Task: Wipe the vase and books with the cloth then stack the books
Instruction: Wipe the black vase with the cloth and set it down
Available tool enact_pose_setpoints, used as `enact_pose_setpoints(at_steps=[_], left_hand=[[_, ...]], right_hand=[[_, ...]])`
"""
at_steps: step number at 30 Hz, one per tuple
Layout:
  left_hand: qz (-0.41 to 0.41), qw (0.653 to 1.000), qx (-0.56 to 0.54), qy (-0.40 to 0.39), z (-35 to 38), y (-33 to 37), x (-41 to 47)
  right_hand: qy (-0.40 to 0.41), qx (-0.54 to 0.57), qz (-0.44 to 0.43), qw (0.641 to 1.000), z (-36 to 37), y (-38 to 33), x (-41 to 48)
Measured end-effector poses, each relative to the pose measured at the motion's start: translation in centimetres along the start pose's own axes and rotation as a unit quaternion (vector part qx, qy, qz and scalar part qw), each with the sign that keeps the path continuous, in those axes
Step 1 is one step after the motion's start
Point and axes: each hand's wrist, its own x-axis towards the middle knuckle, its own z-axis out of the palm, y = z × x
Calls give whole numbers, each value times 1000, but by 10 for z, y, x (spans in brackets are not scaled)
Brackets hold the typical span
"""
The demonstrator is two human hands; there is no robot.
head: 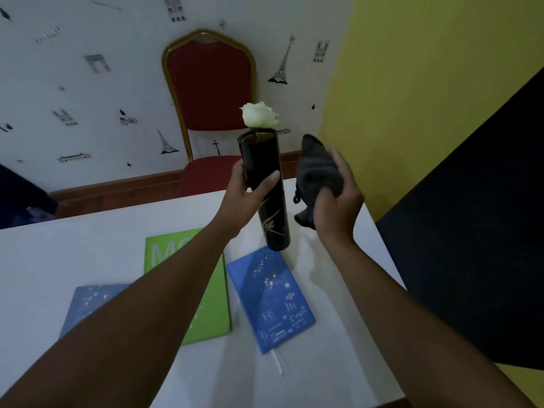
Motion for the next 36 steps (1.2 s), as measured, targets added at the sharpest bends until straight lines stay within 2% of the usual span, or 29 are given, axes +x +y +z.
enact_pose_setpoints(at_steps=[2,4,6,10,13,15,17,20,23,26,28,30,36], left_hand=[[-20,999,-43,-9,0,2,-5],[-34,996,-76,-27,3,6,-10],[-49,992,-113,-34,3,11,-14],[-62,983,-172,-28,-8,17,-16],[-65,981,-180,-25,-10,19,-20],[-63,982,-175,-29,-5,19,-25],[-55,985,-161,-34,1,17,-31],[-41,988,-138,-53,8,21,-35],[-41,988,-137,-56,9,36,-31],[-44,986,-152,-50,5,50,-20],[-44,985,-160,-41,4,55,-16],[-45,983,-170,-43,6,55,-15],[-62,980,-188,-30,17,41,-26]], right_hand=[[-44,-17,-50,998,13,-5,-8],[-138,-56,-124,981,21,6,-25],[-205,-81,-149,964,21,26,-49],[-256,-154,-204,932,-6,71,-106],[-304,-130,-203,922,-12,69,-116],[-276,-92,-192,937,0,41,-99],[-214,-63,-186,957,14,8,-71],[-166,-48,-180,968,23,-20,-34],[-200,-62,-211,955,16,-3,-44],[-280,-95,-249,923,-6,42,-97],[-303,-115,-272,906,-19,67,-124],[-293,-103,-270,911,-22,70,-125],[-202,-35,-207,957,-1,1,-42]])
